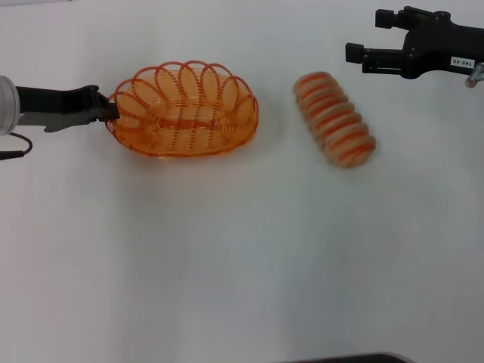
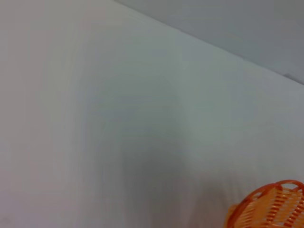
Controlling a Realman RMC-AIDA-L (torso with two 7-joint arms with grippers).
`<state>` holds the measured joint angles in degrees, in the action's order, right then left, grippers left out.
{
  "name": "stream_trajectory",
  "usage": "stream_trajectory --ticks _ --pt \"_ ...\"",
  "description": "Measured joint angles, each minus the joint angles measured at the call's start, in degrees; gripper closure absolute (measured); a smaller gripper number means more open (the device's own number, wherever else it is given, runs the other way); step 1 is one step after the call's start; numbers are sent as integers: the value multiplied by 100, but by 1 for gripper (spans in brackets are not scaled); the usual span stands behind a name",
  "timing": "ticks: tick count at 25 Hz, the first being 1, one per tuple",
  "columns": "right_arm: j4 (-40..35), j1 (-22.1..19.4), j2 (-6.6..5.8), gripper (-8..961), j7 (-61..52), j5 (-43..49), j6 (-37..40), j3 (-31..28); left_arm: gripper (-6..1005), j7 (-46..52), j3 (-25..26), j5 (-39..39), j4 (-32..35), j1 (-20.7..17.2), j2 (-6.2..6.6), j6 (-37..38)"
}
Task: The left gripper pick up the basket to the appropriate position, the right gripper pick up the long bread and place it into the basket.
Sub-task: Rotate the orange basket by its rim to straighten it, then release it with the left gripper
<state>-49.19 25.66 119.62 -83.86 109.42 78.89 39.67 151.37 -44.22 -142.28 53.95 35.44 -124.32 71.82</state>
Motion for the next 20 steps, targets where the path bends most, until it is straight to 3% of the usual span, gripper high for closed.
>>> stream_trajectory --ticks 20 --pt "77 -59 -9 25 19 38 12 24 956 44 -178 26 -130 -59 -9 -143"
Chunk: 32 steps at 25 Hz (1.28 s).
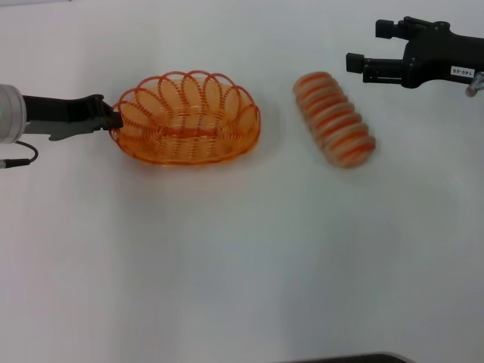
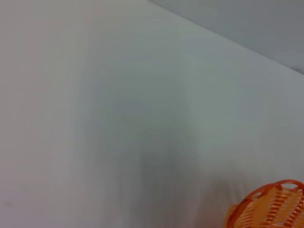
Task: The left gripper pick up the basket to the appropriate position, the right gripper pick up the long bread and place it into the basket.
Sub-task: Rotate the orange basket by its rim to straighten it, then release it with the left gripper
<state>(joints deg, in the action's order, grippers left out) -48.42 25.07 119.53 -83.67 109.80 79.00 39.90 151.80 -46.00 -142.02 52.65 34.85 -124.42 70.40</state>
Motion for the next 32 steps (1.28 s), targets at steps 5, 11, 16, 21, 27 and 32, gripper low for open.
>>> stream_trajectory --ticks 5,11,16,21,27,32 --pt "0 -18 0 25 13 0 9 0 955 83 -5 61 -15 -77 -18 -161" --pt "-3 -28 0 25 22 0 19 20 956 88 -83 224 -3 -115 -10 -222" --pt "-21 -29 -7 26 26 6 19 26 955 85 -184 227 6 -80 8 -237" --pt "-34 -29 -17 26 27 14 19 26 927 91 -196 229 20 -83 9 -299" --pt "-46 -29 -17 25 27 16 18 27 837 97 -199 227 31 -97 7 -326" --pt "-53 -20 -18 24 27 16 18 26 682 31 -204 200 182 -89 28 -243"
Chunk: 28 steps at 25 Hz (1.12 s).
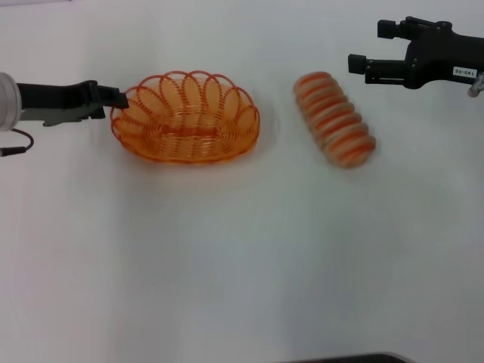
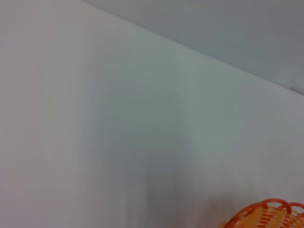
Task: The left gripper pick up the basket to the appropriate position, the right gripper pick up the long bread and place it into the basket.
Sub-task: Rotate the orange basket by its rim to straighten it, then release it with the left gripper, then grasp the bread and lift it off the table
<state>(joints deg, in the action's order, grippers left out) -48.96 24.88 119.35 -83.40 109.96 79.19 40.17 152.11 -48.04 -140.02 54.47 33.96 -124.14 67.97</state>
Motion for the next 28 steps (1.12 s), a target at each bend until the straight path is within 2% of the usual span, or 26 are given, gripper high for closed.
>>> stream_trajectory --ticks 7,10,12,14,16,19,22,25,28 --pt "0 22 5 23 -72 -42 -11 -93 432 -570 96 56 354 -25 31 280" --pt "-1 73 2 23 -344 -79 -28 -194 333 -1170 329 213 454 4 73 627" --pt "-6 157 -51 22 -798 -84 -27 -211 268 -1643 448 365 513 25 108 882" --pt "-20 276 -175 20 -1424 2 -14 -154 203 -2308 519 524 633 37 144 1210" --pt "-44 458 -351 18 -2247 228 36 -66 139 -2748 599 557 707 38 187 1436" --pt "-73 767 -649 18 -3529 723 197 14 122 -3503 878 653 729 55 254 1903" --pt "-74 1090 -908 19 -4635 1276 448 54 110 -4152 1063 789 866 6 260 2290" --pt "-81 1452 -1049 19 -5460 1888 768 33 111 -4792 1138 897 1120 -130 230 2543" --pt "-89 1832 -1090 19 -6187 2631 987 10 111 -5256 1175 935 1245 -198 249 2716"
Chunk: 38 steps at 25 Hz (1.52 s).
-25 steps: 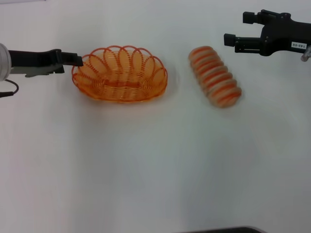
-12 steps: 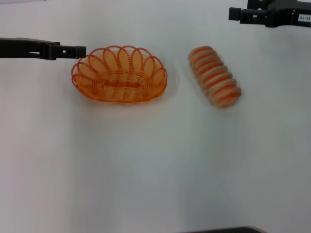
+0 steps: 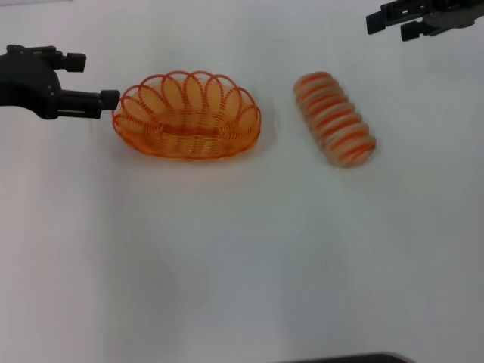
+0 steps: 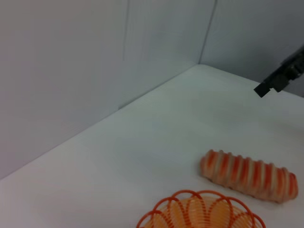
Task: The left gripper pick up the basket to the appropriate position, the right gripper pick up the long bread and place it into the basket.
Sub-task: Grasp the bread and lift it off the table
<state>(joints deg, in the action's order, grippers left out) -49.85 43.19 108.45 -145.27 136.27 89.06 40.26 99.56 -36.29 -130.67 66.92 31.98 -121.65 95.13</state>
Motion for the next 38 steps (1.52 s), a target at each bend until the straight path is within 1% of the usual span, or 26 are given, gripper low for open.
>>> stream_trajectory --ticks 3,4,5,6,8,9,12,13,14,17,21,25,30,38 --pt "20 371 63 18 -623 808 79 40 110 -242 -4 1 -9 -14 19 125" --pt "42 496 98 18 -785 1072 110 60 110 -350 -4 2 -11 -35 12 171" --pt "112 702 159 18 -997 1484 135 116 110 -445 -3 3 -22 -66 -6 194" --pt "112 702 159 18 -997 1484 135 116 110 -502 -3 4 -42 -90 -21 202" --pt "250 864 197 17 -1155 1763 109 217 111 -642 27 17 -148 -164 -46 208" --pt "475 996 211 17 -1265 1882 13 354 111 -701 50 16 -219 -193 -51 204" --pt "691 1085 213 16 -1344 1914 -127 523 111 -872 213 -24 -497 -255 -36 182" --pt "934 1163 212 15 -1414 1929 -309 706 111 -906 260 -47 -562 -260 -24 176" --pt "934 1163 212 15 -1414 1929 -309 706 110 -950 326 -79 -664 -270 -6 175" --pt "1278 1284 202 16 -1450 1934 -523 881 110 -999 408 -137 -864 -319 46 142" --pt "1492 1357 208 16 -1502 1968 -773 1110 111 -1088 470 -142 -1009 -393 46 38" --pt "1628 1414 242 15 -1526 1989 -945 1244 111 -1129 460 -151 -1124 -404 29 -42" --pt "1790 1496 326 15 -1526 2000 -1109 1370 110 -1230 474 -152 -1145 -438 13 -32" --pt "1892 1616 424 15 -1529 2023 -1307 1662 113 -1412 434 -146 -1183 -464 -4 -18"
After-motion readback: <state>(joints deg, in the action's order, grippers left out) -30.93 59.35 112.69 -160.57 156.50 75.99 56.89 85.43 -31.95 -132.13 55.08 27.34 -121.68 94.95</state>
